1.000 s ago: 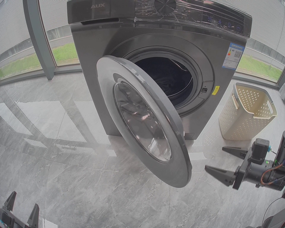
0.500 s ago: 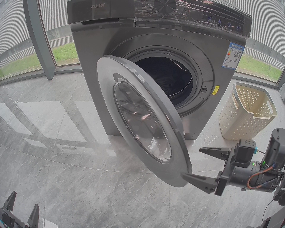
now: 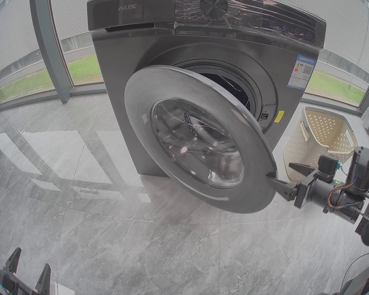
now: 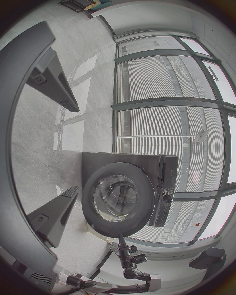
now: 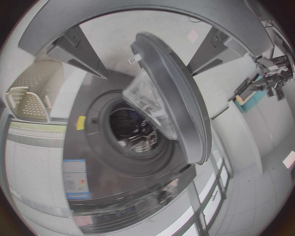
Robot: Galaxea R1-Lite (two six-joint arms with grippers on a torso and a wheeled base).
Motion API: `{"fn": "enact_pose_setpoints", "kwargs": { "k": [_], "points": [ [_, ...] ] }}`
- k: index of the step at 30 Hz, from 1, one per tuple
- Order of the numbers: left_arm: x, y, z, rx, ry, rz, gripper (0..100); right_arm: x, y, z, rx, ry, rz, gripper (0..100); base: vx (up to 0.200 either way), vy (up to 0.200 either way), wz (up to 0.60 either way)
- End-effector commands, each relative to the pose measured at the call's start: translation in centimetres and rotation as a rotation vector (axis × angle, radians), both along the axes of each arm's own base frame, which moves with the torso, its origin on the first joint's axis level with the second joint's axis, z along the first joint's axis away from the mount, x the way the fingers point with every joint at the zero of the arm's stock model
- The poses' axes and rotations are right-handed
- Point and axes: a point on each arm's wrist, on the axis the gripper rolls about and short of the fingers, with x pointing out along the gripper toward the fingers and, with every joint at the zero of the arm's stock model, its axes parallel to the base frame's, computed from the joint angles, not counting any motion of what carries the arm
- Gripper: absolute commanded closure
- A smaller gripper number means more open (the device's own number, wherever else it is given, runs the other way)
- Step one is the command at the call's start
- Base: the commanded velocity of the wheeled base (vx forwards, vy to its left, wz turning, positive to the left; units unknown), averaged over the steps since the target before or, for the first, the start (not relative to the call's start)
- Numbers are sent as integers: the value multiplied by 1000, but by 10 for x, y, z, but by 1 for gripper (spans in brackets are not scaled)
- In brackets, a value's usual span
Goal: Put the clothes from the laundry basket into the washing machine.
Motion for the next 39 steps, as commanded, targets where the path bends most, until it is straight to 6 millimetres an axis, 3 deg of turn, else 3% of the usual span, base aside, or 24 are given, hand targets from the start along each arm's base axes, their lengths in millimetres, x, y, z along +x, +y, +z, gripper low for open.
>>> {"fn": "enact_pose_setpoints", "kwargs": {
  "k": [1, 4, 8, 11, 15, 19, 24, 31, 39],
  "points": [
    [0, 0, -5, 0, 4, 0, 0, 2, -61, 16, -1, -76, -222, 0, 0, 0, 0],
    [0, 0, -5, 0, 4, 0, 0, 0, -63, 11, -27, -68, -231, 0, 0, 0, 0],
    [0, 0, -5, 1, 4, 0, 0, -18, -57, -11, -87, -11, -182, 0, 0, 0, 0],
    [0, 0, -5, 0, 4, 0, 0, -27, -49, -22, -104, 29, -124, 0, 0, 0, 0],
    [0, 0, -5, 0, 4, 2, 0, -42, -22, -32, -98, 69, 49, 0, 0, 0, 0],
    [0, 0, -5, 0, 4, 0, 0, -44, -2, -24, -23, 73, 136, 0, 200, 0, 0],
    [0, 0, -5, 0, 4, 0, 0, -23, 15, -3, 57, 42, 63, 0, 200, 0, 0],
    [0, 0, -5, 0, 4, 0, 0, -8, 21, 14, 86, -12, 15, 0, 200, 0, 0],
    [0, 0, -5, 0, 4, 0, 0, -6, 21, 17, 91, -24, 6, 0, 200, 0, 0]
  ]
}}
